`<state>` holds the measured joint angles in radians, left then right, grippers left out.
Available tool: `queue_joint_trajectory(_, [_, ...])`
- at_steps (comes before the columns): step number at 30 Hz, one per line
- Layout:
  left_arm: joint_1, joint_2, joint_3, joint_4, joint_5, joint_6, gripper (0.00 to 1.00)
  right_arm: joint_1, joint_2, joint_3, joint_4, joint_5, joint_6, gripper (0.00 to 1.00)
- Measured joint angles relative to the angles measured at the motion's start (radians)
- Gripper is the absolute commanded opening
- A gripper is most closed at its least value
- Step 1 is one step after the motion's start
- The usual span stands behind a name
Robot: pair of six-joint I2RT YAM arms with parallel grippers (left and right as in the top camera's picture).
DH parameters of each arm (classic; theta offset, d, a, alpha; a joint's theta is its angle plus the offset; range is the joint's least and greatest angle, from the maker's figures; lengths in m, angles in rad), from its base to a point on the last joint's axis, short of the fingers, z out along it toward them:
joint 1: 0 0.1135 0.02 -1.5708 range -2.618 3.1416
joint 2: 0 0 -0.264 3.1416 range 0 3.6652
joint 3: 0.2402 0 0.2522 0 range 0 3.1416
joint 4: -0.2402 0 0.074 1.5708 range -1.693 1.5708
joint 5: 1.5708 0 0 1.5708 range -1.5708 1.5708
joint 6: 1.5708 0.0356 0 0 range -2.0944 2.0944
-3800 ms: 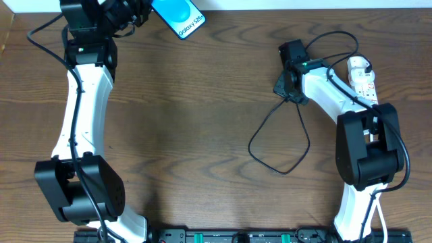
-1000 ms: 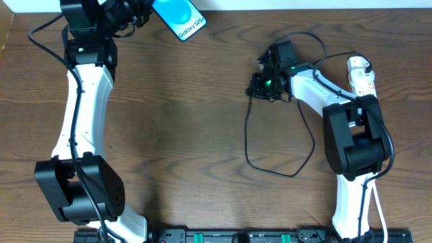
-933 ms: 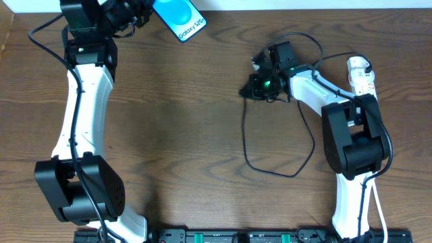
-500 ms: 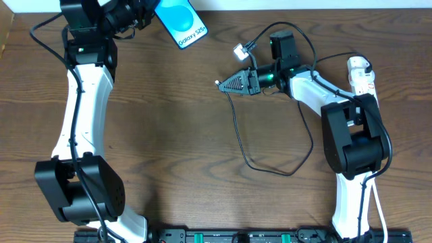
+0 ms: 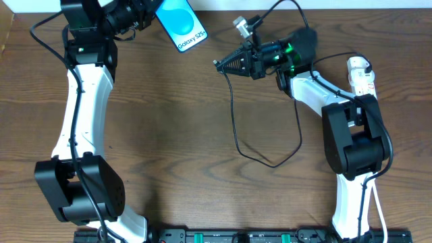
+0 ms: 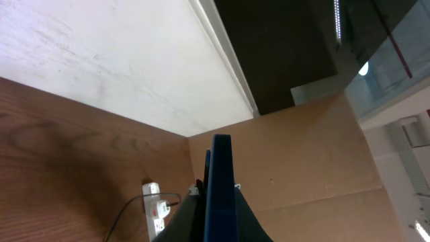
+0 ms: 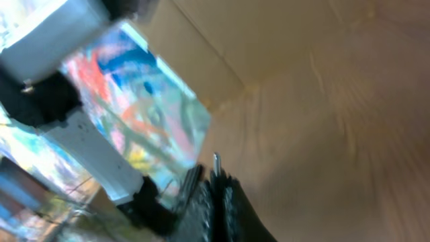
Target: Plug charger to phone and switch on socket
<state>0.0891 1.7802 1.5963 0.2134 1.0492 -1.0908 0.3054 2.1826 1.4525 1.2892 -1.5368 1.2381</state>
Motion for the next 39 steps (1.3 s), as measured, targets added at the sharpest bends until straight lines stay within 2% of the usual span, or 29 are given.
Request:
queue_joint_trajectory(4, [-0.001, 0.000, 0.000, 0.000, 0.000, 0.005, 0.07, 0.000, -0.002, 0.000, 0.188, 0.017, 0.292, 0.01])
queue_joint_trajectory(7, [-0.007, 0.000, 0.000, 0.000, 0.000, 0.022, 0.07, 0.000, -0.002, 0.000, 0.197, 0.031, 0.407, 0.01])
queue_joint_trajectory(13, [-0.035, 0.000, 0.000, 0.000, 0.000, 0.050, 0.07, 0.001, -0.002, 0.000, 0.209, 0.057, 0.533, 0.01])
queue_joint_trajectory(22, [-0.042, 0.000, 0.000, 0.000, -0.016, 0.084, 0.07, 0.004, -0.002, 0.000, 0.245, 0.092, 0.652, 0.01])
queue_joint_trajectory(39, [-0.042, 0.000, 0.000, 0.000, -0.068, 0.101, 0.07, 0.049, -0.002, 0.000, 0.246, 0.130, 0.682, 0.01])
